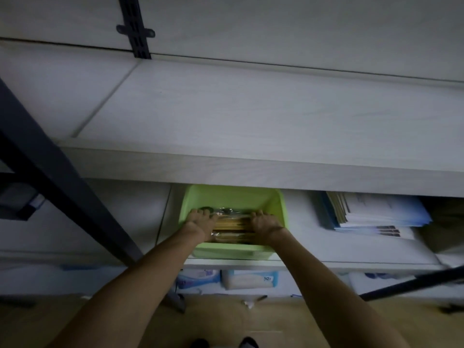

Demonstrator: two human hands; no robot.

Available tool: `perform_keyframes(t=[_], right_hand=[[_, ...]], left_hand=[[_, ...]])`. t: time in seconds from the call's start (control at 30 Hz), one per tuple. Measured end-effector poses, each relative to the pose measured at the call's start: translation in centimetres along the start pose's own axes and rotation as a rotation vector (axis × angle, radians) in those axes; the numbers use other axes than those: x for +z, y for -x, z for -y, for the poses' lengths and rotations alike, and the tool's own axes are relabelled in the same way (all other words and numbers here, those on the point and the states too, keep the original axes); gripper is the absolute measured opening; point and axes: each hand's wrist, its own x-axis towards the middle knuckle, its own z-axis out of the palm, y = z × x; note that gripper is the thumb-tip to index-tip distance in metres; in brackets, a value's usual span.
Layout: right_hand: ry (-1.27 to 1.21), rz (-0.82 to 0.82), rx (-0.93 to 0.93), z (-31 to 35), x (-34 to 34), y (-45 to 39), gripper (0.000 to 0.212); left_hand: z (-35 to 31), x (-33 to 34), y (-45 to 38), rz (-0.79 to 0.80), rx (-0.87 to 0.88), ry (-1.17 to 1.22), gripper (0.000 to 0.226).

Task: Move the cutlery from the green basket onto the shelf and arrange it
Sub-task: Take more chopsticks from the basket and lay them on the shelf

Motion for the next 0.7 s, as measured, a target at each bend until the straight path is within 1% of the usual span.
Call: perform_keyframes(t=[0.1, 0.23, 0.4, 0.5, 0.6, 0.63, 0.7], right_hand=[[0.010, 0.013, -0.019, -0.1, 0.3, -0.2, 0.039], [0.039, 0.013, -0.038, -0.2, 0.3, -0.1, 0.039], [0.037, -0.017, -0.077, -0.4, 0.1, 0.2, 0.048], [0.024, -0.035, -0.074, -0.4, 0.1, 0.2, 0.044], [-0.017, -0.061, -0.049, -0.4, 0.2, 0.0, 0.035], [-0.066, -0.080, -0.032, -0.3, 0.1, 0.0, 0.038], [-0.199, -0.143, 0.006, -0.1, -0.3, 0.0, 0.054]], left_hand=[[0.1, -0.1, -0.2, -0.016, -0.005, -0.007, 0.073], [0.2, -0.3, -0.4, -0.017, 0.007, -0.002, 0.071], [0.3, -1.1, -0.1, -0.016, 0.047, 0.033, 0.050], [0.7, -1.9, 0.3, 0.007, 0.061, 0.035, 0.036], [0.9, -3.0, 0.9, 0.005, 0.059, 0.052, 0.034], [0.9, -3.4, 1.0, -0.003, 0.056, 0.058, 0.035], [1.0, -4.2, 1.4, -0.025, 0.055, 0.048, 0.040]])
